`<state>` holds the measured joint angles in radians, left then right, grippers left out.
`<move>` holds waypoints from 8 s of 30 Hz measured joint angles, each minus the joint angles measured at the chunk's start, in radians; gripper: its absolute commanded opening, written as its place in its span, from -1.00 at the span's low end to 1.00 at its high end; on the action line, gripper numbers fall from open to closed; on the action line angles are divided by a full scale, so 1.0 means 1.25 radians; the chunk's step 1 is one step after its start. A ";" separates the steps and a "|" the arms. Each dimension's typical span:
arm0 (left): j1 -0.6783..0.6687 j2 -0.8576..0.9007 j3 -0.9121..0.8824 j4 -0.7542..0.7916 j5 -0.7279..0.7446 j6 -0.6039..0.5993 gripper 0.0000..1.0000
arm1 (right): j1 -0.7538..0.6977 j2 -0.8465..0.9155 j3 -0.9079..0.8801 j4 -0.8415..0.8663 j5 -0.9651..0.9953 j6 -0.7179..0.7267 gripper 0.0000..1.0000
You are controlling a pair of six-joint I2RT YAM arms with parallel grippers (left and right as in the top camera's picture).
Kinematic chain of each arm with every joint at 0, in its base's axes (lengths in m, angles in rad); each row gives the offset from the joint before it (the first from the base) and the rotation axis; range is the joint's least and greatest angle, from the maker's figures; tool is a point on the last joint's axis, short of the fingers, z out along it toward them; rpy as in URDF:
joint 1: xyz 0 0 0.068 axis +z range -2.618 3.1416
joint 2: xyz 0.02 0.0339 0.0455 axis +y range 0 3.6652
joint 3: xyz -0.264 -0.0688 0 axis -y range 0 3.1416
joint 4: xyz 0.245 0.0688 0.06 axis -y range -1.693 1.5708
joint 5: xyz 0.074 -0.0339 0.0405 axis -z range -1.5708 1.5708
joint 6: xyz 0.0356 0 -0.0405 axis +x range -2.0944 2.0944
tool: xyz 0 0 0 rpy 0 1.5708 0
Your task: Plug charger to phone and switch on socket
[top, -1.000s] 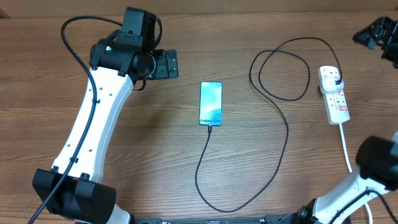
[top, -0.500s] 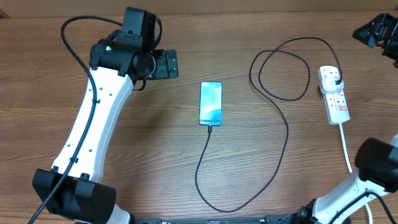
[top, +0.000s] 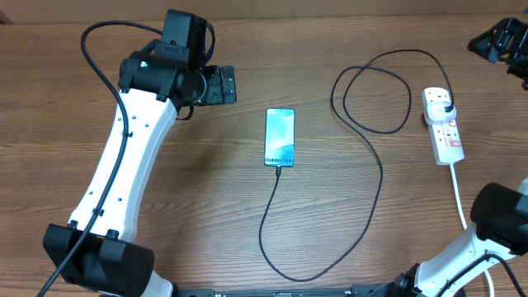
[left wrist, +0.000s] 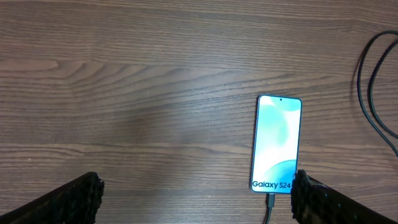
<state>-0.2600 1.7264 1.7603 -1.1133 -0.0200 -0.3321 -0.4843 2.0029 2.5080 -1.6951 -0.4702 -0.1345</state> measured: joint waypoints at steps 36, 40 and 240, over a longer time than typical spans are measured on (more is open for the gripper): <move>-0.005 -0.851 -1.029 1.117 -0.115 0.003 0.99 | 0.000 0.000 0.000 0.000 0.002 0.000 1.00; 0.039 -0.923 -1.115 1.252 -0.106 0.003 1.00 | 0.000 0.000 0.000 0.000 0.002 0.000 1.00; 0.286 -1.371 -1.402 0.834 0.076 0.212 1.00 | 0.292 -1.026 -1.645 1.571 0.125 0.102 1.00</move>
<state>0.0978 0.0128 0.0082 -0.0708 0.0753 -0.0669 -0.1196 0.7200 0.4522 0.2687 -0.3145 -0.0067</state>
